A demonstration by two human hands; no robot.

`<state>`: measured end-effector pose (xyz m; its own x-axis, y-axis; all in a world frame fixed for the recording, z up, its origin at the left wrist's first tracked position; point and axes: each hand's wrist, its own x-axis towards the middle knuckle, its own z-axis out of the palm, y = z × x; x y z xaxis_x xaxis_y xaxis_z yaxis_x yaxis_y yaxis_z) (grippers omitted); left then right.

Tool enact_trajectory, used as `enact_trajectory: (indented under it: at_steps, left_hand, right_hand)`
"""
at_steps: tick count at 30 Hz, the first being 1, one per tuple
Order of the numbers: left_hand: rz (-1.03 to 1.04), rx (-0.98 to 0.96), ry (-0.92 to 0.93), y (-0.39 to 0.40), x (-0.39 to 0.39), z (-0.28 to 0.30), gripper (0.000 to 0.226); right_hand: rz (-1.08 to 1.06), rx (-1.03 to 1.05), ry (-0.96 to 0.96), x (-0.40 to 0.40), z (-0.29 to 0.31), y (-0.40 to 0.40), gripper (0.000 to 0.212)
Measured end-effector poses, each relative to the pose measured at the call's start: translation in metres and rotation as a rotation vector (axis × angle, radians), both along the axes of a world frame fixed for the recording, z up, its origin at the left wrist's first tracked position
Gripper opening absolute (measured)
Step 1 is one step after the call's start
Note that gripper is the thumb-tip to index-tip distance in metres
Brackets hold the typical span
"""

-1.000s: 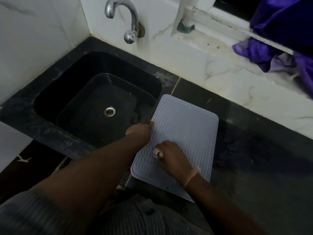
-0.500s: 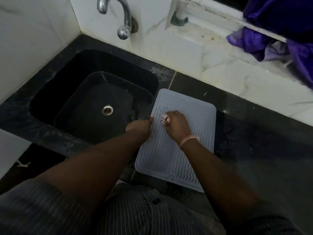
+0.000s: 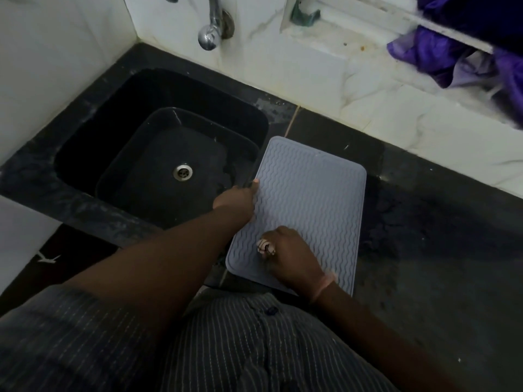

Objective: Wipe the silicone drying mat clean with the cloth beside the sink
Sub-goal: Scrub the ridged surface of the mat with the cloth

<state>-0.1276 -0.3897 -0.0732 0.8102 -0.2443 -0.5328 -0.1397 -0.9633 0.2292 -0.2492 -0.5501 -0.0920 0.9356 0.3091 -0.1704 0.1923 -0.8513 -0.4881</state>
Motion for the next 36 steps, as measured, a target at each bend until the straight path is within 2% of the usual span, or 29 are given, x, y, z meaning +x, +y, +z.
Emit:
enact_trajectory:
  at_steps: [2, 5, 7, 10, 14, 19, 26, 29, 31, 34, 36]
  left_hand:
    - [-0.004, -0.019, -0.06, 0.0, -0.009, 0.003, 0.08]
    - [-0.019, -0.122, -0.229, 0.002, -0.032, -0.004, 0.042]
    - [-0.019, -0.179, -0.242, 0.006, -0.045, -0.009, 0.028]
    - [-0.1, -0.144, -0.186, 0.009, -0.045, -0.006, 0.032]
    - [-0.135, -0.065, -0.17, 0.002, -0.043, -0.002, 0.035]
    - [-0.141, 0.047, -0.168, -0.001, -0.048, 0.005, 0.043]
    - [-0.15, 0.102, -0.153, -0.006, -0.049, 0.012, 0.048]
    - [-0.151, 0.085, -0.165, -0.006, -0.049, 0.011, 0.046]
    - [-0.135, 0.055, -0.16, -0.006, -0.047, 0.011, 0.042]
    - [-0.129, 0.038, -0.172, -0.004, -0.045, 0.007, 0.037]
    - [-0.122, 0.041, -0.166, -0.005, -0.042, 0.007, 0.035]
  right_hand:
    - [-0.034, 0.046, 0.032, 0.002, -0.002, -0.002, 0.02]
    - [-0.109, 0.1, 0.029, 0.026, 0.002, -0.011, 0.013]
    - [-0.16, 0.045, -0.018, 0.048, 0.007, -0.018, 0.005]
    - [-0.19, 0.016, -0.049, 0.071, 0.011, -0.02, 0.003]
    - [-0.17, -0.059, -0.136, 0.058, 0.005, -0.009, 0.008]
    - [-0.103, -0.044, -0.069, 0.019, 0.007, -0.006, 0.023]
    - [-0.001, -0.035, 0.077, -0.027, 0.013, 0.004, 0.023]
    - [-0.016, 0.01, 0.097, -0.011, 0.027, 0.003, 0.013]
    - [-0.087, 0.036, 0.034, 0.013, 0.028, -0.001, 0.009]
    - [-0.172, -0.003, -0.044, 0.044, 0.022, -0.002, 0.009]
    - [-0.141, -0.055, -0.063, 0.045, 0.017, 0.001, 0.006]
